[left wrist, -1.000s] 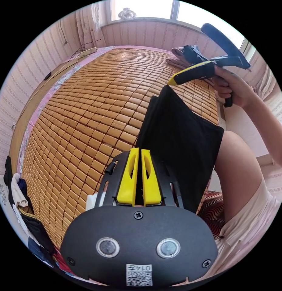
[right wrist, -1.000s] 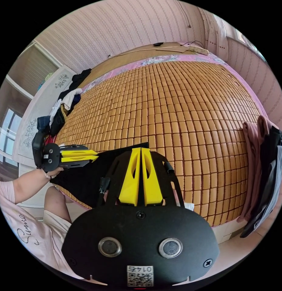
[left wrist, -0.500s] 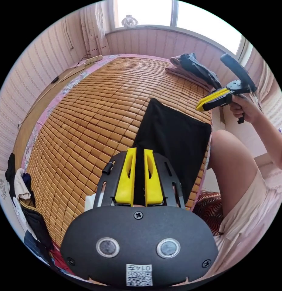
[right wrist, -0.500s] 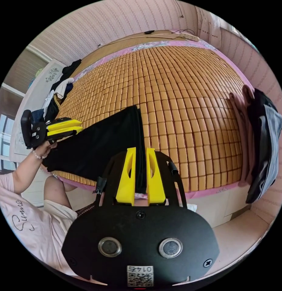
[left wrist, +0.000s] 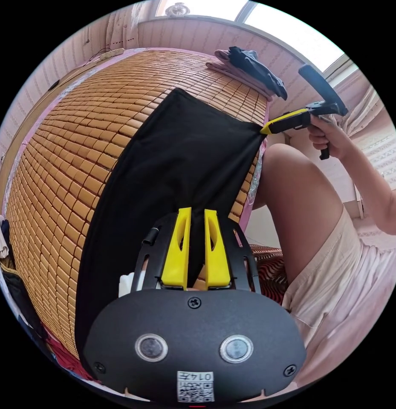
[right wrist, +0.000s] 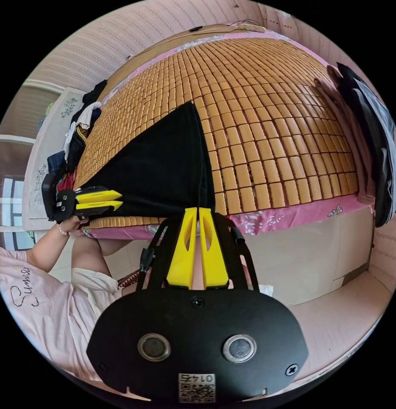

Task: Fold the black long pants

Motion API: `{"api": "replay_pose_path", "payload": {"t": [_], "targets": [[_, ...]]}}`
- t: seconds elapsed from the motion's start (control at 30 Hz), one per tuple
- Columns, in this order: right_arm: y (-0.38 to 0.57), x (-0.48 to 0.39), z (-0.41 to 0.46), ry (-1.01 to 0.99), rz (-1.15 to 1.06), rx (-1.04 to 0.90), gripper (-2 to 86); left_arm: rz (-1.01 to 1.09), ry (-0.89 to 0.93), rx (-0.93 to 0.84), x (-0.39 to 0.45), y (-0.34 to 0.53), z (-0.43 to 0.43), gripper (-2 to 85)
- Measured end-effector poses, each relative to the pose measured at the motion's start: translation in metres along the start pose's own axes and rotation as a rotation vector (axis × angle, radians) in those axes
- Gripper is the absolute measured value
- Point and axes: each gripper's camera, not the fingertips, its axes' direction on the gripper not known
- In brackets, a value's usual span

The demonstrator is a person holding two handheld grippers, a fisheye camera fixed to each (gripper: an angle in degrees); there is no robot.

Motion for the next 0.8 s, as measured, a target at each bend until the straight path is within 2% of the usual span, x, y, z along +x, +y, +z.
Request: {"api": "replay_pose_path", "payload": {"t": [0.23,0.4,0.53,0.7,0.8], "targets": [[-0.01,-0.011,0.031,0.05,0.03,-0.048,4.0,0.042,0.014,0.014,0.009,0.034,0.002,6.2],[-0.043,-0.065,0.038,0.126,-0.117,0.079,1.0,0.007,0.028,0.054,0.009,0.057,0.012,6.2],[-0.111,-0.126,0.079,0.2,-0.254,0.119,-0.5,0.001,0.069,0.105,0.01,0.078,0.004,6.4],[-0.175,-0.16,0.144,0.356,-0.281,-0.014,-0.9,-0.07,0.008,0.171,0.007,0.134,-0.022,6.0],[-0.19,-0.177,0.179,0.439,-0.371,-0.098,-1.0,-0.209,-0.067,0.189,-0.009,0.191,-0.038,5.6]]}}
